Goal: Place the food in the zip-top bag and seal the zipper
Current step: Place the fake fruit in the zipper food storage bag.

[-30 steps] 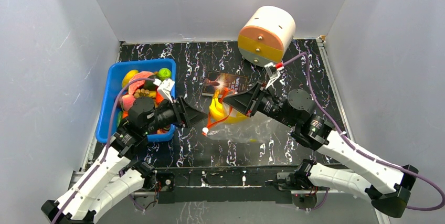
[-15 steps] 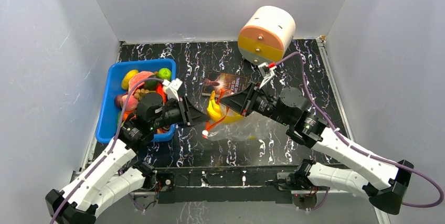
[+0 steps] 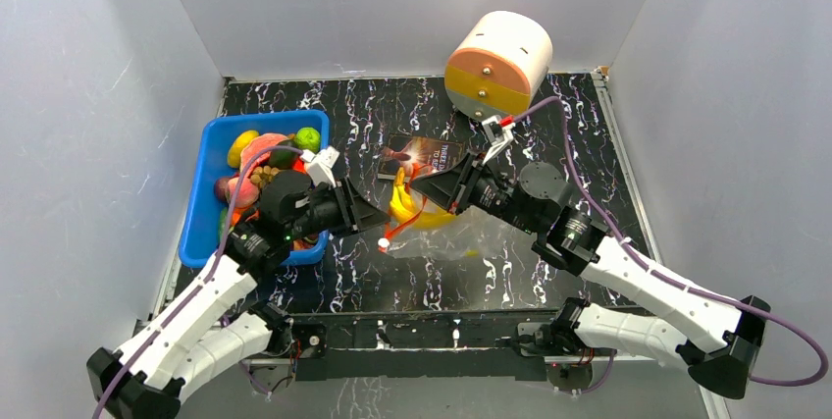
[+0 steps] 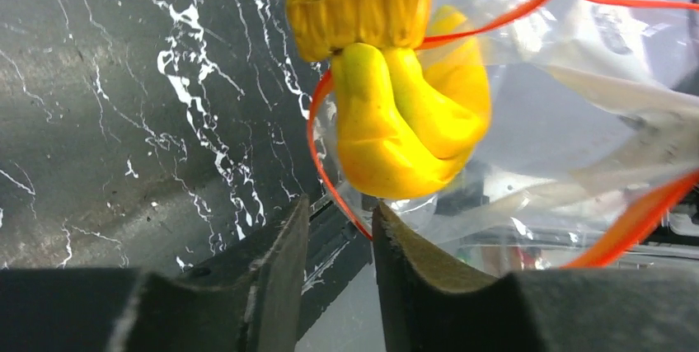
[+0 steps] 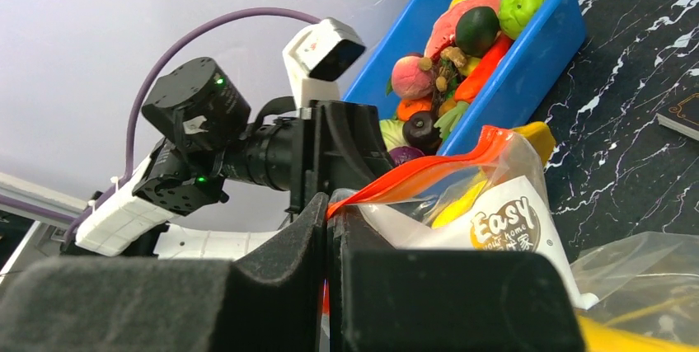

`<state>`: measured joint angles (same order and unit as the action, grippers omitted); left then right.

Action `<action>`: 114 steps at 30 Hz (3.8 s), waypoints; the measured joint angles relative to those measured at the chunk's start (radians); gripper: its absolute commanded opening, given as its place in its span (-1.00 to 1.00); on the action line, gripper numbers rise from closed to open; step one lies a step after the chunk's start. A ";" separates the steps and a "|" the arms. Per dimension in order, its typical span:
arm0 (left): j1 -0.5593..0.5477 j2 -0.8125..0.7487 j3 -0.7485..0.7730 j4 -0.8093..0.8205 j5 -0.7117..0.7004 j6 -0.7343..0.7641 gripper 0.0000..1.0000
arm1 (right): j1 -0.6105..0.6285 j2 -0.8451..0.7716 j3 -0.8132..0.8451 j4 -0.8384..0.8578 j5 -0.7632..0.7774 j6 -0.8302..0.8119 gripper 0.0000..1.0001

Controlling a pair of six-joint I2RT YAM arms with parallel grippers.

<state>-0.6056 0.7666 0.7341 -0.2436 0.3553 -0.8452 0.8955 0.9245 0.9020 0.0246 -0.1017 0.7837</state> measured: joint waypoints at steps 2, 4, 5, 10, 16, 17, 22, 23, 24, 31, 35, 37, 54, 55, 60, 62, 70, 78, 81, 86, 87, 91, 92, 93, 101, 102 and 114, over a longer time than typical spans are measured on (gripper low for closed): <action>0.000 0.046 0.005 -0.002 0.005 -0.013 -0.27 | 0.000 0.004 0.000 0.002 0.001 -0.004 -1.00; 0.000 0.074 0.005 -0.004 0.018 -0.023 -0.26 | 0.000 0.020 0.000 0.003 0.001 -0.010 -1.00; 0.000 0.083 0.005 -0.006 0.023 -0.026 -0.23 | 0.000 0.026 0.000 0.002 0.001 -0.012 -1.00; 0.000 0.090 0.000 0.001 0.038 -0.047 -0.10 | 0.000 0.049 0.000 0.002 0.000 -0.024 -1.00; 0.000 0.091 -0.050 0.086 0.094 -0.101 -0.49 | 0.000 0.062 0.000 0.002 -0.006 -0.027 -1.00; 0.000 0.093 -0.050 0.092 0.102 -0.105 -0.61 | 0.000 0.064 0.000 0.002 -0.006 -0.027 -1.00; 0.000 0.107 -0.050 0.105 0.117 -0.097 -1.00 | 0.000 0.066 0.000 0.002 -0.005 -0.028 -1.00; 0.000 0.109 -0.050 0.103 0.117 -0.092 -1.00 | 0.000 0.066 0.000 0.001 -0.003 -0.029 -1.00; 0.000 0.109 -0.050 0.102 0.115 -0.087 -1.00 | 0.000 0.066 0.000 0.001 -0.001 -0.029 -1.00; 0.000 0.084 0.010 0.018 0.039 -0.006 -1.00 | 0.000 0.062 0.000 -0.026 0.036 -0.016 -1.00; 0.000 0.075 0.085 0.004 0.021 0.047 -1.00 | 0.000 0.059 -0.004 -0.052 0.067 0.006 -1.00; 0.000 0.072 0.119 0.006 0.019 0.080 -1.00 | 0.000 0.049 -0.024 -0.052 0.082 0.029 -1.00; 0.000 0.069 0.090 0.026 0.013 0.227 -1.00 | -0.001 0.009 -0.200 -0.050 0.268 0.145 -1.00; 0.000 0.065 0.090 0.013 0.005 0.241 -1.00 | -0.001 0.009 -0.204 -0.050 0.287 0.137 -1.00; 0.000 0.042 0.090 -0.048 -0.035 0.303 -1.00 | -0.001 -0.008 -0.262 0.000 0.362 0.077 -1.00; 0.000 0.042 0.090 -0.064 -0.037 0.317 -1.00 | -0.001 -0.005 -0.265 0.003 0.367 0.067 -1.00; 0.000 0.011 0.029 -0.042 0.003 0.328 -1.00 | -0.001 -0.011 -0.301 0.037 0.311 0.008 -1.00; 0.000 0.038 0.018 -0.077 0.046 0.383 -0.20 | -0.001 -0.064 -0.418 0.038 0.232 -0.031 -1.00; 0.000 0.052 0.018 -0.079 0.076 0.413 -0.03 | -0.001 -0.090 -0.431 0.038 0.221 -0.040 -1.00; 0.000 0.067 0.025 -0.097 0.090 0.471 0.11 | -0.001 -0.127 -0.454 0.037 0.214 -0.045 -1.00; 0.000 0.072 0.030 -0.105 0.084 0.487 0.12 | -0.001 -0.132 -0.457 0.036 0.214 -0.045 -1.00; 0.000 0.128 0.064 -0.134 0.070 0.534 0.17 | -0.001 -0.136 -0.460 0.032 0.214 -0.045 -1.00; 0.000 0.150 0.074 -0.135 0.071 0.540 0.18 | -0.001 -0.136 -0.460 0.032 0.212 -0.044 -1.00; -0.001 0.164 0.079 -0.134 0.072 0.543 0.20 | -0.001 -0.136 -0.460 0.032 0.210 -0.042 -1.00; -0.078 0.192 0.083 -0.063 0.039 0.488 0.22 | -0.001 -0.122 -0.460 0.041 0.183 0.005 -1.00; -0.094 0.195 0.083 -0.051 0.031 0.481 0.22 | -0.001 -0.117 -0.460 0.049 0.177 0.012 -1.00; -0.286 0.377 0.091 -0.017 -0.165 0.421 0.26 | -0.001 -0.051 -0.459 0.095 0.116 0.058 -1.00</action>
<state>-0.8921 1.1431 0.8249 -0.2607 0.1905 -0.4244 0.8948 0.8734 0.4427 0.1200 0.0143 0.8417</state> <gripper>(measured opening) 0.622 0.009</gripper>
